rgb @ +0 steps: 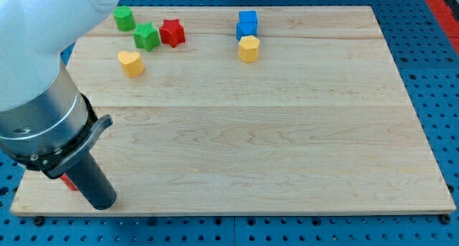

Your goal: Move your arm towards the red star

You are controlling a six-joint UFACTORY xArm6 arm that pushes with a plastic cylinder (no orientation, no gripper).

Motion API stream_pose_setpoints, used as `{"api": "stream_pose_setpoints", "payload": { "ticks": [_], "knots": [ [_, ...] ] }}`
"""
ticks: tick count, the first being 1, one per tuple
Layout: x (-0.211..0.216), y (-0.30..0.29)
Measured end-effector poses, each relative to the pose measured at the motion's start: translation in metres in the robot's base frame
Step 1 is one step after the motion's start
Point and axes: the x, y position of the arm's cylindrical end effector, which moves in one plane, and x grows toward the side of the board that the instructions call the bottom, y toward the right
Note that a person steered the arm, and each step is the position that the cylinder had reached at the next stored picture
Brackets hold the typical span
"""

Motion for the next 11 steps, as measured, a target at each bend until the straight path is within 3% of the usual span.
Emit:
{"api": "stream_pose_setpoints", "payload": {
  "ticks": [3, 4, 5, 7, 8, 9, 11],
  "knots": [
    [-0.013, -0.04],
    [-0.013, -0.022],
    [-0.034, 0.07],
    [-0.232, 0.088],
    [-0.298, 0.085],
    [-0.302, 0.066],
    [-0.269, 0.027]
  ]
}}
